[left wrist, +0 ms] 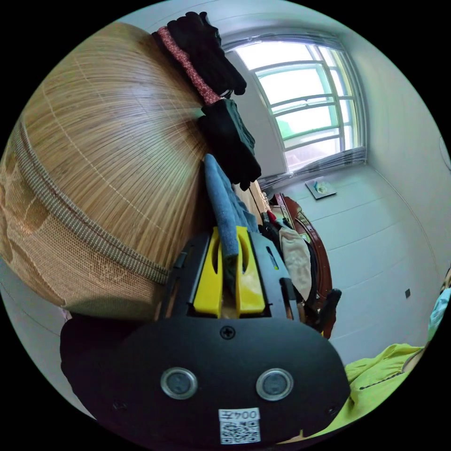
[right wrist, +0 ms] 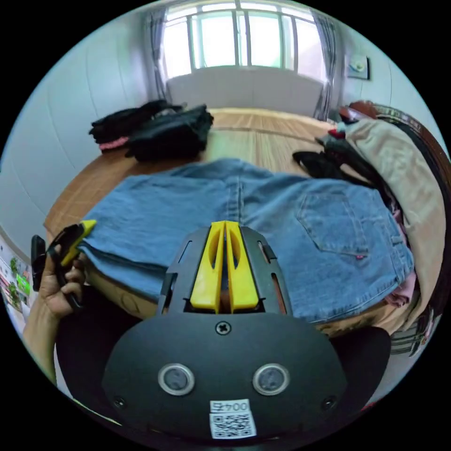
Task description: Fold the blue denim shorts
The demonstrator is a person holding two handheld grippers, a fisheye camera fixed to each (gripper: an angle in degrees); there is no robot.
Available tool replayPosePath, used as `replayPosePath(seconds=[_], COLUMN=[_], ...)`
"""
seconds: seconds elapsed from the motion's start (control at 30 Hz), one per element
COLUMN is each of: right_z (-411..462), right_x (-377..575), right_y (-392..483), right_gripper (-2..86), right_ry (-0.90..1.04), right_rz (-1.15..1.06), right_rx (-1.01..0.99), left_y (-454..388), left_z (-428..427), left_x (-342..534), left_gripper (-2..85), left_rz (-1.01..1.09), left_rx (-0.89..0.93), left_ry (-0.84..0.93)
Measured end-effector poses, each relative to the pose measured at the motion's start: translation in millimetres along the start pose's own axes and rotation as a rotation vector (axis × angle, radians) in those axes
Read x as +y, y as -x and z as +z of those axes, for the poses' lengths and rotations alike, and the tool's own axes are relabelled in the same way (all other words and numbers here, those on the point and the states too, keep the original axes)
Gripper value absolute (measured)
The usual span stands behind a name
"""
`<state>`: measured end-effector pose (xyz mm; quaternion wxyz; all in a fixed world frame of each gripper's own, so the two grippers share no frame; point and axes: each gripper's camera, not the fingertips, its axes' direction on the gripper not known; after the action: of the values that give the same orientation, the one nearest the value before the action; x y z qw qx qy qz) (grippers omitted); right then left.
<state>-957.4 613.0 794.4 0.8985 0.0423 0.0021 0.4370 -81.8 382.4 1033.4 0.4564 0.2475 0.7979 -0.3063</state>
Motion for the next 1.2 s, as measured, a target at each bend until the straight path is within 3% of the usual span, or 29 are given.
replayPosePath(seconds=[0.07, 0.33, 0.53, 0.6, 0.67, 0.77, 0.93, 1.2], right_z=[20.2, -17.1, -50.9, -44.9, -20.5, -18.8, -19.1, -58.1], right_x=[11.2, 46.5, 56.3, 54.7, 55.6, 68.6, 80.5, 73.3], right_y=[-26.2, -61.9, -53.8, -51.8, -66.1, -85.6, -116.1, -199.9], right_gripper=[-0.4, -0.7, -0.7, -0.7, -0.7, -0.7, -0.7, -0.7], right_ry=[0.132, 0.000, -0.183, -0.142, 0.037, 0.030, 0.018, -0.012], right_rz=[0.052, 0.145, 0.004, -0.046, 0.014, 0.058, 0.104, 0.175], right_rx=[-0.018, -0.061, -0.011, 0.021, 0.076, 0.058, 0.049, -0.009], left_y=[-6.3, -58.2, -86.3, -94.4, -101.3, -121.4, -194.8, -352.3], left_z=[0.5, -11.7, -15.1, -12.5, -10.4, -6.2, 8.9, 67.6], left_x=[0.7, -3.2, -0.8, 1.9, 4.3, 9.7, 16.8, 26.1], left_gripper=[4.8, 4.8, 4.8, 4.7, 4.6, 4.3, 4.0, 3.8], left_rz=[0.011, 0.185, 0.241, 0.248, 0.240, 0.261, 0.401, 0.672], left_rx=[0.013, -0.041, -0.059, -0.046, -0.011, 0.055, 0.198, 0.263], left_ry=[-0.005, 0.005, -0.003, -0.009, -0.023, -0.049, -0.087, -0.034])
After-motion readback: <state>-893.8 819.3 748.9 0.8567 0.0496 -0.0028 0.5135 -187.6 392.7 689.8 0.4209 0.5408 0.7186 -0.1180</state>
